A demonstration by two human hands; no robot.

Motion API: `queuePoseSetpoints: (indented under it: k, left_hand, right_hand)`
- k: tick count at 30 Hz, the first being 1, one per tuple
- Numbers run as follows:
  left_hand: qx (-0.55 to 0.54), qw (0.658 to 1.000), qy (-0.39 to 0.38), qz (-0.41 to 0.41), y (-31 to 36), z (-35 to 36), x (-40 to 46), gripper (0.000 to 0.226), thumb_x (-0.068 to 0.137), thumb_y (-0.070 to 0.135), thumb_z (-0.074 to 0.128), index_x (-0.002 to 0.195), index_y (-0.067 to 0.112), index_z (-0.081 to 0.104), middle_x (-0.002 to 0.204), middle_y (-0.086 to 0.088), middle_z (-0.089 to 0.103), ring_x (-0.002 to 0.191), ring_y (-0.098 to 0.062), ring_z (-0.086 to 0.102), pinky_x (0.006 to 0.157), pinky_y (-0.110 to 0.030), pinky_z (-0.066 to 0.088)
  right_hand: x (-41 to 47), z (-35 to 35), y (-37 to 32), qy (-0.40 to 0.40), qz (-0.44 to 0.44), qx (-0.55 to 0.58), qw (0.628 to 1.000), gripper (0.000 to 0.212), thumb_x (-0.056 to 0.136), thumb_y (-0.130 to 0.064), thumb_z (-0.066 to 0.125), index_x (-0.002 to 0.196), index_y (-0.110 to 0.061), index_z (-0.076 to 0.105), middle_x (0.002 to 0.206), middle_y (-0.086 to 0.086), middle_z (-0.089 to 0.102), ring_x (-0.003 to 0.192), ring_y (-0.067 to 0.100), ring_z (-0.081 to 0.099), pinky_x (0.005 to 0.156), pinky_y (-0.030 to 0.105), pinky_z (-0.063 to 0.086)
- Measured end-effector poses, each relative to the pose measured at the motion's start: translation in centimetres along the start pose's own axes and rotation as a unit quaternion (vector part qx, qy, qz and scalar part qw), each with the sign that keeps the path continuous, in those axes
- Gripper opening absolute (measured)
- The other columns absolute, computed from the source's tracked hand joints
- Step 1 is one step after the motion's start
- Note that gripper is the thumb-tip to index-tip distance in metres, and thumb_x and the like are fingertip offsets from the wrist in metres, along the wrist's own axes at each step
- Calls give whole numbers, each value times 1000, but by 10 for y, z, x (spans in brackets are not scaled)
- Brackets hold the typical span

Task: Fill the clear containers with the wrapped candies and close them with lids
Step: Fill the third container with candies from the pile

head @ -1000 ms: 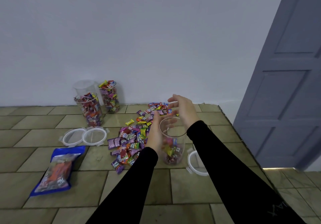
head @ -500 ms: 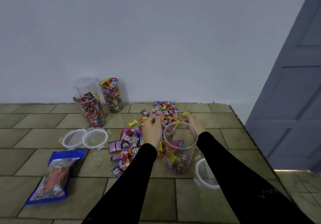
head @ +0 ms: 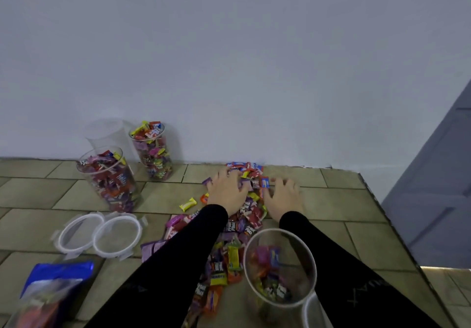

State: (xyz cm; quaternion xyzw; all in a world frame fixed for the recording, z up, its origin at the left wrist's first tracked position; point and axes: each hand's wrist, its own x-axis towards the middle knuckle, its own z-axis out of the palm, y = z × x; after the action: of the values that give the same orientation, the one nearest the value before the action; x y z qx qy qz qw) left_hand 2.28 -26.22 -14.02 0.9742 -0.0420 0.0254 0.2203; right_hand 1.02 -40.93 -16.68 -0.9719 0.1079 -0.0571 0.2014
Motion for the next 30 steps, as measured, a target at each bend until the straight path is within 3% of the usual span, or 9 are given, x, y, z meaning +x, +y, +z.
queuePoseSetpoints:
  k: [4, 8, 13, 17, 20, 24, 27, 30]
  left_hand:
    - [10, 1000, -24, -1, 0, 11, 22, 52, 98, 50, 37, 143, 24, 36, 153, -8, 26, 139, -28, 24, 110, -50, 20]
    - [11, 1000, -17, -7, -3, 19, 37, 53, 100, 48, 32, 148, 26, 30, 156, -5, 22, 141, -27, 22, 111, -50, 20]
    - [42, 998, -41, 13, -9, 24, 52, 51, 102, 43, 27, 150, 27, 25, 158, 0, 21, 141, -25, 22, 109, -49, 24]
    - [51, 998, -32, 20, -15, 26, 55, 50, 102, 40, 27, 149, 24, 27, 153, -2, 28, 136, -26, 29, 107, -45, 26]
    - [42, 999, -31, 7, -15, 26, 54, 48, 102, 38, 31, 146, 19, 35, 140, -9, 36, 126, -28, 34, 102, -42, 32]
    - [25, 1000, -18, -4, -12, 24, 48, 38, 103, 34, 32, 126, 8, 48, 124, -14, 40, 111, -30, 39, 96, -38, 33]
    - [26, 1000, -10, 4, -10, 23, 40, 35, 104, 28, 29, 120, 4, 48, 124, -15, 43, 110, -32, 40, 93, -38, 30]
    - [14, 1000, -27, 3, -11, 23, 35, 30, 103, 26, 34, 119, 3, 46, 122, -16, 48, 114, -34, 45, 92, -39, 33]
  right_hand:
    - [14, 17, -9, 7, -80, -38, 996, 48, 92, -43, 36, 132, -18, 47, 122, 12, 49, 115, 31, 43, 93, 40, 33]
    - [36, 17, -11, 25, -160, -33, 986, 72, 73, -45, 22, 134, -17, 48, 132, 14, 47, 118, 34, 43, 95, 43, 34]
    - [57, 18, -17, -32, -191, -44, 980, 74, 75, -44, 25, 146, -24, 32, 153, 5, 24, 139, 26, 21, 108, 41, 24]
    - [59, 25, -19, -32, -201, -44, 978, 86, 66, -53, 11, 144, -27, 36, 146, 1, 35, 132, 24, 31, 103, 39, 29]
    - [57, 27, -21, -8, -192, -14, 981, 79, 73, -52, 17, 141, -20, 44, 132, 6, 45, 120, 26, 40, 97, 37, 36]
    - [52, 28, -23, -4, -186, -14, 982, 48, 93, -36, 42, 136, -15, 46, 127, 9, 45, 113, 28, 45, 91, 37, 42]
    - [47, 26, -26, 4, -191, -31, 981, 38, 96, -36, 43, 126, -13, 49, 123, 12, 47, 105, 32, 51, 79, 37, 43]
    - [39, 21, -28, -25, -190, -56, 980, 41, 98, -36, 40, 134, -15, 41, 119, 14, 51, 100, 34, 57, 72, 36, 42]
